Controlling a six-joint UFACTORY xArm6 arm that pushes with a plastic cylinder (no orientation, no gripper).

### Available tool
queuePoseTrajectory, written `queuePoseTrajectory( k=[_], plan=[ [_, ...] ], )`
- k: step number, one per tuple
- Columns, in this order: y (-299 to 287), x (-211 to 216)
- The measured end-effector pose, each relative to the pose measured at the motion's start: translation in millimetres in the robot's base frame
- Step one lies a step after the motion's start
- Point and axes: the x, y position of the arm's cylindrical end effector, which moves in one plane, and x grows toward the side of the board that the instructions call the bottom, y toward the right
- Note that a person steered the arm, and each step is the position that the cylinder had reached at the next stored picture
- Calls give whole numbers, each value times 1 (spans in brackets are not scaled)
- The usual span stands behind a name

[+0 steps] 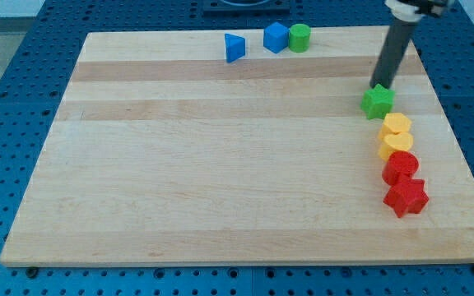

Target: Push the green star into the hexagon

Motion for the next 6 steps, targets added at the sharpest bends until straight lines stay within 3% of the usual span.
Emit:
queuePoseTrajectory(
  k=[2, 6],
  plan=[
    [-75, -4],
    [5, 36]
  ],
)
